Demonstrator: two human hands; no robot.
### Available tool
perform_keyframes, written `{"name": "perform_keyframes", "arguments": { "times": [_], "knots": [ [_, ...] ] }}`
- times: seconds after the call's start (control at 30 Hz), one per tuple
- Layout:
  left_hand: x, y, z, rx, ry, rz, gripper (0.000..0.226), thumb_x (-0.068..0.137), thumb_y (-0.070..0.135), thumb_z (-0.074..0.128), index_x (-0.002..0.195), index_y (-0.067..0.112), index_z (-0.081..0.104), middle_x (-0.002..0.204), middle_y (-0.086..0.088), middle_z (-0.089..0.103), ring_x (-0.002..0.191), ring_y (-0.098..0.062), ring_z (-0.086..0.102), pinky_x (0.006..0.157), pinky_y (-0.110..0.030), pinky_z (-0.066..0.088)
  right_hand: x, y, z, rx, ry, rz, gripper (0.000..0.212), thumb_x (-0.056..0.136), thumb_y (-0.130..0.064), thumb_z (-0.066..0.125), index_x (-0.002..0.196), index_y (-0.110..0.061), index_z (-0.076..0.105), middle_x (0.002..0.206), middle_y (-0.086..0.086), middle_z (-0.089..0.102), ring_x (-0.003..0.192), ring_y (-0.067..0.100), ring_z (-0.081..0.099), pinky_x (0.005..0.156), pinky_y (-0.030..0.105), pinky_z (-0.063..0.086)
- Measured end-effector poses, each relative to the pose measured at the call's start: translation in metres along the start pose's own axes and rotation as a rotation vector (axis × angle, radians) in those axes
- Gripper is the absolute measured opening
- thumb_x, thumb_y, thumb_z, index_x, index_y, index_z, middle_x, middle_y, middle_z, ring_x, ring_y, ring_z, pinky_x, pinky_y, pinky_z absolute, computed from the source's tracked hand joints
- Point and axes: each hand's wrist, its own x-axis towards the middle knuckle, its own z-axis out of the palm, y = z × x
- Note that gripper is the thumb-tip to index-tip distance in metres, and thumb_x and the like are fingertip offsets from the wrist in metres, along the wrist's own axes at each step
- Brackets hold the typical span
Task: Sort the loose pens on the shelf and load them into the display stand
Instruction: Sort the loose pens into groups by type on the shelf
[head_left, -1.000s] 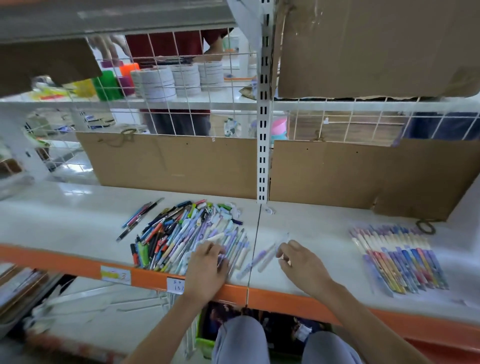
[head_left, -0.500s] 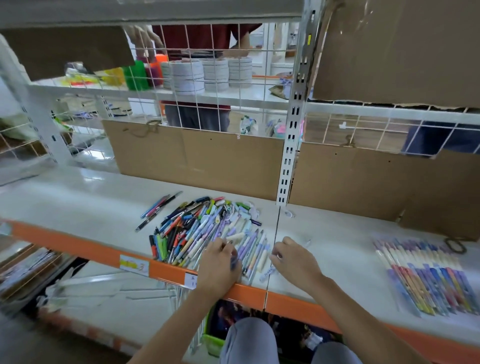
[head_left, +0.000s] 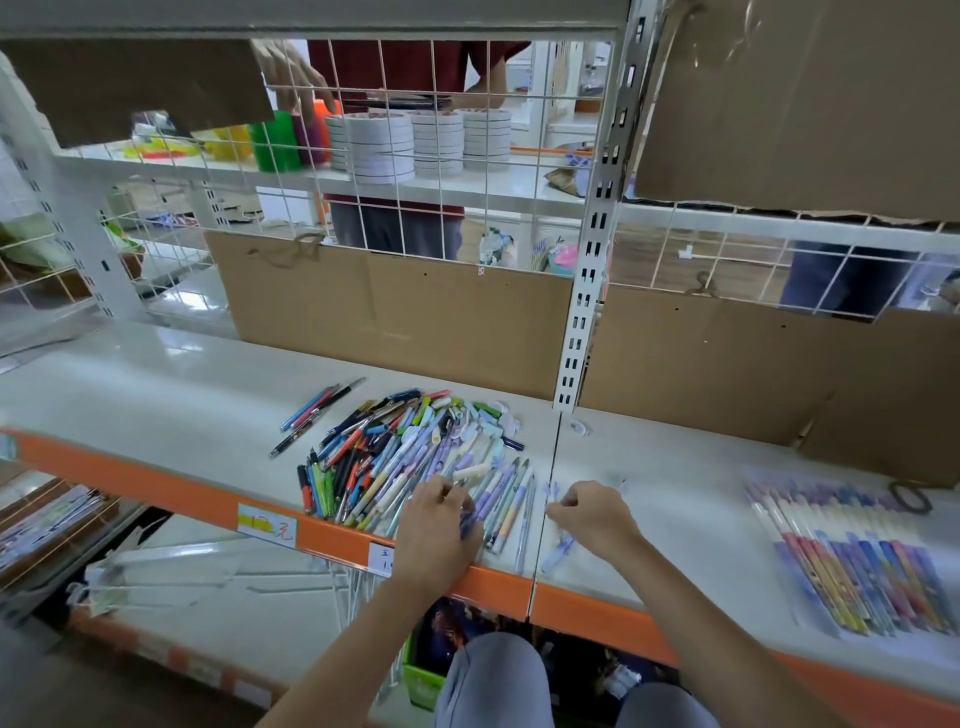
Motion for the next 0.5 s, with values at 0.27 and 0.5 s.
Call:
{"name": "perform_keyframes", "arguments": {
  "times": [0.27,0.5],
  "knots": [
    [-0.002,0.006,-0.002,0.011,0.012,0.005,0.018,0.089,0.032,0.054,0.103,0.022,0.059,0.106,0.001,0.046,0.102,-0.015,0.045,0.09,-0.029,0.041,-0.026,0.02,-0.011,0.402,0.022,-0.048,0.009,0.086,-0.018,0.061,0.089,-0.014,0.054,0.081,0.002,0.063,0.064,0.011,0.054,0.058,0.021,0.041],
    [-0.004,0.025,0.009,0.009,-0.023,0.084,0.025,0.092,0.041,0.049,0.106,0.023,0.06,0.107,0.004,0.046,0.104,-0.013,0.044,0.093,-0.025,0.034,-0.04,0.04,0.0,0.43,0.067,-0.095,0.009,0.085,-0.023,0.067,0.086,-0.018,0.059,0.085,0.0,0.059,0.071,0.013,0.05,0.066,0.02,0.04]
  ]
}}
